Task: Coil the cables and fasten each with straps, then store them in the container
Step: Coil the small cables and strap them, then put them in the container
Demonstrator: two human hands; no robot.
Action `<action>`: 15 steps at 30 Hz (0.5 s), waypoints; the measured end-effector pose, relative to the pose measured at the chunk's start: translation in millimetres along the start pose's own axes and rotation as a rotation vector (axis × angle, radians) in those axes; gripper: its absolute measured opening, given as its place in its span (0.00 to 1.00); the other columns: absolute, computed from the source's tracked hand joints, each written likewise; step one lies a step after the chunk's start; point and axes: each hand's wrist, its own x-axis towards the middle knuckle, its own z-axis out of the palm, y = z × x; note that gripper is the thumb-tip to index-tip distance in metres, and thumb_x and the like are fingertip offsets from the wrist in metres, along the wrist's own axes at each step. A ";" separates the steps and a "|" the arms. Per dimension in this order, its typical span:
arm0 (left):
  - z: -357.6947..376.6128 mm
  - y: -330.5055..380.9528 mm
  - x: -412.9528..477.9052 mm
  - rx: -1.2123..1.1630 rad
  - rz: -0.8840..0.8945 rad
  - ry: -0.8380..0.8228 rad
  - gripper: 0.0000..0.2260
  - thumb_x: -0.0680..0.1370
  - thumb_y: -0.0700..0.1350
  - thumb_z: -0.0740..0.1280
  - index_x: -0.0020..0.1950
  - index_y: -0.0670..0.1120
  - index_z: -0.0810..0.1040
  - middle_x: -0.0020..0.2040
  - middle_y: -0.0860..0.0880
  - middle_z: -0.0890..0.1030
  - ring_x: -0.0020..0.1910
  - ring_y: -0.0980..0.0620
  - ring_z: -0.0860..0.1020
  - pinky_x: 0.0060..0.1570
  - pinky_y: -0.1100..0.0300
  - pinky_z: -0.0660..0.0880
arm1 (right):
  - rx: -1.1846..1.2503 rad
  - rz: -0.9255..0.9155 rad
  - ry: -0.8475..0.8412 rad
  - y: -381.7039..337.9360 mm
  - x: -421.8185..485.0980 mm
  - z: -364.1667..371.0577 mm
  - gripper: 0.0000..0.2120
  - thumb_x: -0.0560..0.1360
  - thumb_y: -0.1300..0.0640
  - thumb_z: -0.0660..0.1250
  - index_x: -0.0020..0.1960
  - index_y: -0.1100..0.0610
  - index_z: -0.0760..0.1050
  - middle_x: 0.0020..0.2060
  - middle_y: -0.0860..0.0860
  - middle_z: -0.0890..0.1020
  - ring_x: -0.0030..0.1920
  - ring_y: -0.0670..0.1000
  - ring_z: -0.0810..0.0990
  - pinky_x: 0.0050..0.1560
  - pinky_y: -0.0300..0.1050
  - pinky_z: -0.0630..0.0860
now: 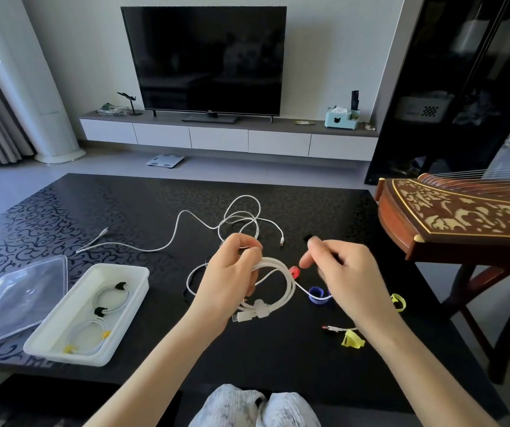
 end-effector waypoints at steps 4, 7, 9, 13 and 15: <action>3.7 -0.5 1.8 -0.015 0.021 0.010 0.08 0.78 0.38 0.57 0.49 0.45 0.74 0.28 0.52 0.70 0.27 0.55 0.67 0.30 0.60 0.67 | 0.125 -0.069 -0.264 -14.9 -10.3 3.0 0.17 0.78 0.55 0.63 0.33 0.54 0.80 0.48 0.41 0.80 0.52 0.39 0.77 0.52 0.30 0.68; 8.7 3.4 1.9 -0.132 -0.027 -0.045 0.09 0.78 0.37 0.56 0.49 0.44 0.75 0.30 0.48 0.74 0.27 0.54 0.71 0.32 0.58 0.68 | 0.164 -0.097 -0.288 -12.1 -11.7 15.7 0.14 0.78 0.61 0.62 0.36 0.56 0.80 0.39 0.45 0.81 0.43 0.43 0.80 0.45 0.34 0.74; 7.7 6.6 2.1 -0.216 -0.073 -0.072 0.09 0.78 0.37 0.56 0.46 0.43 0.76 0.29 0.48 0.75 0.27 0.54 0.72 0.33 0.58 0.70 | 0.239 -0.091 -0.214 -10.2 -10.7 18.2 0.14 0.78 0.64 0.61 0.36 0.59 0.79 0.34 0.45 0.80 0.38 0.42 0.79 0.41 0.33 0.73; 1.5 7.4 1.5 -0.256 -0.097 -0.242 0.14 0.80 0.45 0.59 0.35 0.43 0.75 0.29 0.47 0.72 0.30 0.53 0.70 0.37 0.60 0.70 | 0.341 -0.118 -0.111 -7.6 -8.5 19.7 0.16 0.79 0.65 0.60 0.34 0.60 0.78 0.35 0.47 0.81 0.40 0.44 0.80 0.44 0.33 0.72; 2.3 6.1 -0.5 -0.299 -0.150 -0.258 0.16 0.80 0.48 0.59 0.36 0.43 0.76 0.31 0.47 0.74 0.30 0.54 0.72 0.41 0.58 0.72 | 0.341 -0.138 -0.076 -4.3 -7.6 22.0 0.17 0.79 0.64 0.60 0.34 0.58 0.78 0.37 0.49 0.81 0.43 0.48 0.81 0.47 0.39 0.75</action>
